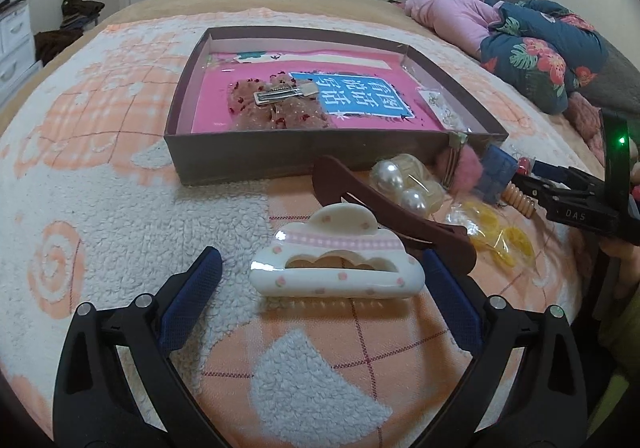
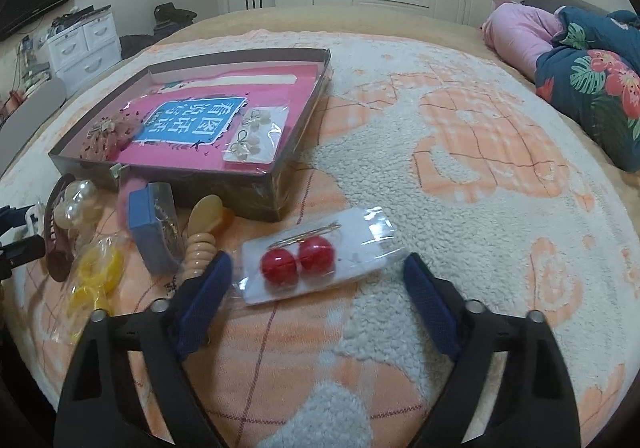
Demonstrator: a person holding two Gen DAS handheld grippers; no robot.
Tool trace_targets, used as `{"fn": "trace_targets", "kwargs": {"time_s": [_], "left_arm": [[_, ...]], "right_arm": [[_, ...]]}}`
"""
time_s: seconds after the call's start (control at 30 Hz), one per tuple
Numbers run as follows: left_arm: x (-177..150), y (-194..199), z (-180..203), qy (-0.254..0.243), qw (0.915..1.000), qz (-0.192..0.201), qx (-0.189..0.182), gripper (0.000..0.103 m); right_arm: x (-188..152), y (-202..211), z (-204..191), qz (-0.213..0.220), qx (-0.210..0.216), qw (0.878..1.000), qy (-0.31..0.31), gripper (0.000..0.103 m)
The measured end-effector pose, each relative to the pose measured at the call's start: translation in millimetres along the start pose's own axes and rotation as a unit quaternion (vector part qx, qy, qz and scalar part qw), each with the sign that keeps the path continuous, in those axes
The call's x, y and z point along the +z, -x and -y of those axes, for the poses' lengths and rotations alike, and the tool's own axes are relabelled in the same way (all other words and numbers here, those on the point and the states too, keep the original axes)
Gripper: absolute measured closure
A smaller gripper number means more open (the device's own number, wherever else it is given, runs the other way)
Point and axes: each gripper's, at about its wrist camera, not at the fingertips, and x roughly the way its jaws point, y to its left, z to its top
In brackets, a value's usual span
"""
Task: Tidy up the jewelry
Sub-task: 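Grasp the white cloud hair claw with the left tool while the right tool grasps the red bead earrings, then lower the cloud claw into the box with the left tool while the right tool places the red earrings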
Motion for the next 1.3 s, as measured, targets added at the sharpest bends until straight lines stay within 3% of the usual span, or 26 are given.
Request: {"fn": "trace_targets", "kwargs": {"time_s": [0.17,0.8,1.3], "left_arm": [[1,0,4,-0.008,0.9999,0.003,-0.010,0.031],[9,17,-6,0.011,0.9991,0.035,-0.021,0.032],[23,42,-34,0.046,0.9956,0.081,-0.007,0.032]], "right_arm": [[-2,5,2,0.010,-0.002,1.000,-0.005,0.029],[-9,37,19,0.046,-0.017,0.998,-0.044,0.037],[26,67,-10,0.096,0.016,0.995,-0.028,0.041]]}}
